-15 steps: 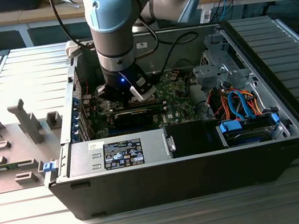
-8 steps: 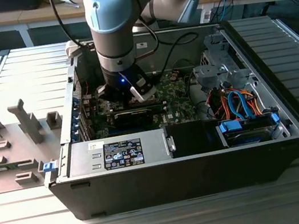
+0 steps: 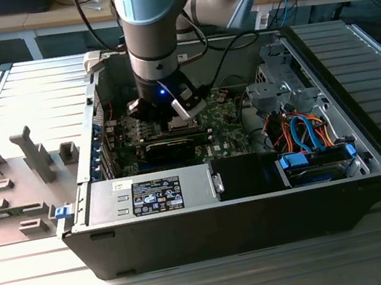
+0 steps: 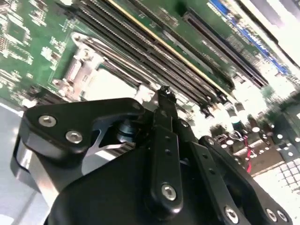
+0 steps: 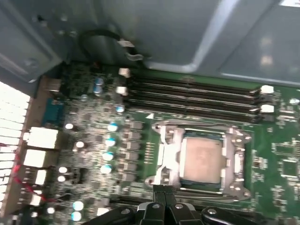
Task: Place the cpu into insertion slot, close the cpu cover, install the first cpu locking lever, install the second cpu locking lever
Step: 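Install the second cpu locking lever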
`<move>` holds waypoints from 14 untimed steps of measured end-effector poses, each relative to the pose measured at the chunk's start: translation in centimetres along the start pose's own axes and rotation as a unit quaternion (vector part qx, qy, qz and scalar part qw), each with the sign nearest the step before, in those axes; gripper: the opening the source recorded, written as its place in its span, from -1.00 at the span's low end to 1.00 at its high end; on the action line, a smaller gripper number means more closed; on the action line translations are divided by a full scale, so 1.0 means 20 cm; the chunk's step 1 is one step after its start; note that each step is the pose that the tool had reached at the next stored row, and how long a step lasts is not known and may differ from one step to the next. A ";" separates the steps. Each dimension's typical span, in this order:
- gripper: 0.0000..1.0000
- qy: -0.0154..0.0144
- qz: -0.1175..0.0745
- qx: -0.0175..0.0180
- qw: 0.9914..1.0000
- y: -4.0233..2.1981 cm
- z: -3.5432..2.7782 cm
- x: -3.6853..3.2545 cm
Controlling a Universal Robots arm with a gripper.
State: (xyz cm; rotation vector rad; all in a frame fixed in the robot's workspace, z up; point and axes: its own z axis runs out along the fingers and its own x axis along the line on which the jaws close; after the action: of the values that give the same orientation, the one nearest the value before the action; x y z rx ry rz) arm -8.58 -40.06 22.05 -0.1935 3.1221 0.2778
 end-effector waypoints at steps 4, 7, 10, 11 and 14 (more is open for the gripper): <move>-0.79 0.010 0.002 -0.001 1.000 0.030 0.014 -0.094; -0.79 0.013 0.002 0.001 1.000 0.086 0.028 -0.138; -0.79 0.016 0.003 0.016 1.000 0.148 0.041 -0.172; -0.79 0.018 0.003 0.034 0.999 0.169 0.045 -0.178; -0.79 0.022 0.004 0.069 0.997 0.206 0.051 -0.188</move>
State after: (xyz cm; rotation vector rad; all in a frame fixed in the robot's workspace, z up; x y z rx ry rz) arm -5.37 -35.40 21.81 -0.1881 3.1711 0.0582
